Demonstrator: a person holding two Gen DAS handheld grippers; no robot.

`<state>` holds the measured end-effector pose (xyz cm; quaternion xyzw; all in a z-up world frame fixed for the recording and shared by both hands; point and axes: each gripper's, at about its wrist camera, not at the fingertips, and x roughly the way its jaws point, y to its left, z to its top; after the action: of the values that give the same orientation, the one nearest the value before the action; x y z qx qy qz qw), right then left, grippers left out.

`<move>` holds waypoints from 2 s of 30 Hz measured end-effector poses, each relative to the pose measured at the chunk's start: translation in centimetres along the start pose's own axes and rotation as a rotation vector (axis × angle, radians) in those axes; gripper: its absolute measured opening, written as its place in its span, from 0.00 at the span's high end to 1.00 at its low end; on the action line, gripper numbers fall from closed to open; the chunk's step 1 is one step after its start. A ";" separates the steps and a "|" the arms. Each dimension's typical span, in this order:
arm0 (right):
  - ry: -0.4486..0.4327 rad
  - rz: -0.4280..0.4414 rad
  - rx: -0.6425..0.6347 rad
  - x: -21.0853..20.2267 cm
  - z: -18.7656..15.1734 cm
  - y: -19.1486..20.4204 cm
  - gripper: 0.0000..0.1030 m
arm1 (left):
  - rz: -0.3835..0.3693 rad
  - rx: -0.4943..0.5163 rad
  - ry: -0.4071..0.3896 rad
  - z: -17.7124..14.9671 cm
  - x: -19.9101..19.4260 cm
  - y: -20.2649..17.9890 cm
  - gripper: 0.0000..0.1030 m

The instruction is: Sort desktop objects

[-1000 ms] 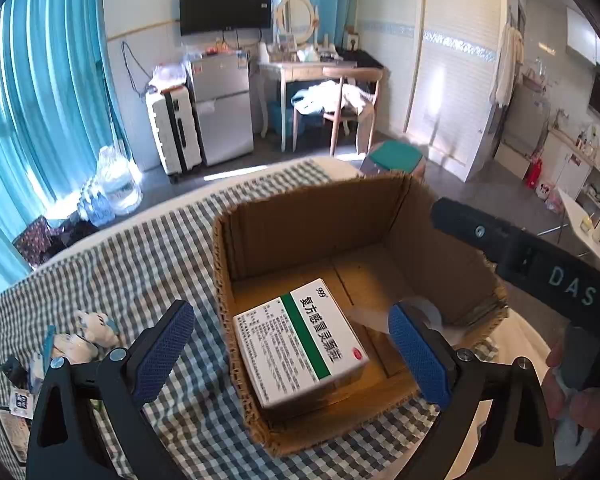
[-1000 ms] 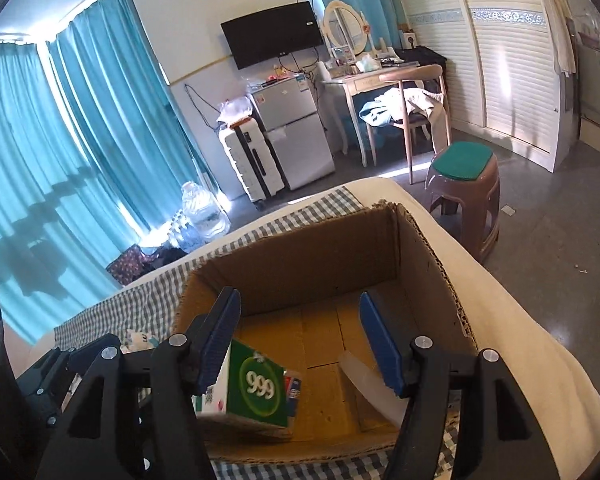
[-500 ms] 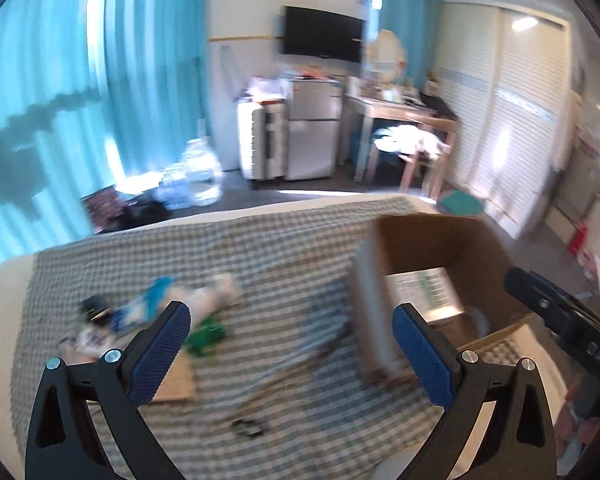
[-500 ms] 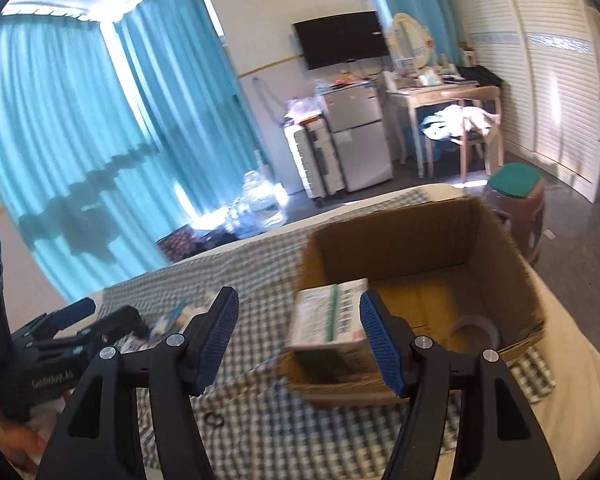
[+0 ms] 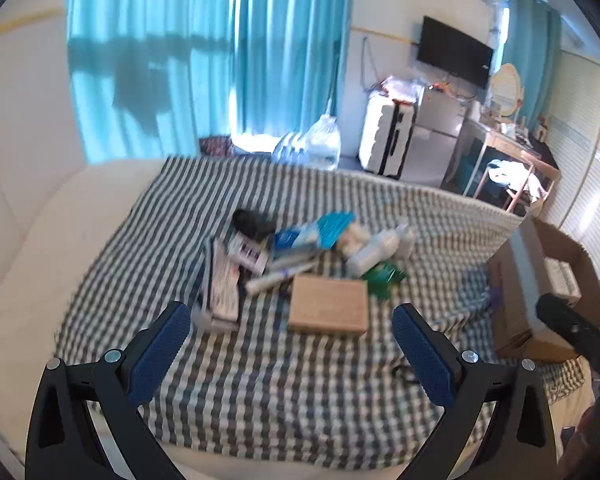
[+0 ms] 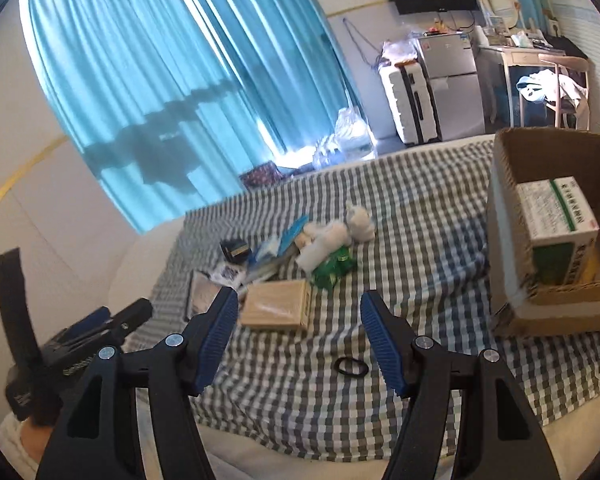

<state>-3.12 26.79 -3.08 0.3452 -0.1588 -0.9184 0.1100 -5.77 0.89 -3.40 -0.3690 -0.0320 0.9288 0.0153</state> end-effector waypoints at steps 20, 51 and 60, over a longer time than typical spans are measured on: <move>0.400 -0.190 -0.187 15.6 -8.8 -4.1 0.39 | -0.007 -0.006 0.220 -6.5 10.9 -1.1 0.00; 0.253 -0.223 -0.133 14.5 -6.0 -6.9 0.95 | 0.027 -0.155 0.243 -4.4 17.7 -5.7 0.00; 0.272 -0.211 -0.094 15.2 -6.1 -7.3 0.95 | -0.052 0.058 0.208 -2.4 17.3 -6.6 0.00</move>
<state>-10.95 27.53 -19.21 0.4756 -0.0620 -0.8761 0.0495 -16.72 8.47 -16.51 -0.4618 -0.0126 0.8853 0.0533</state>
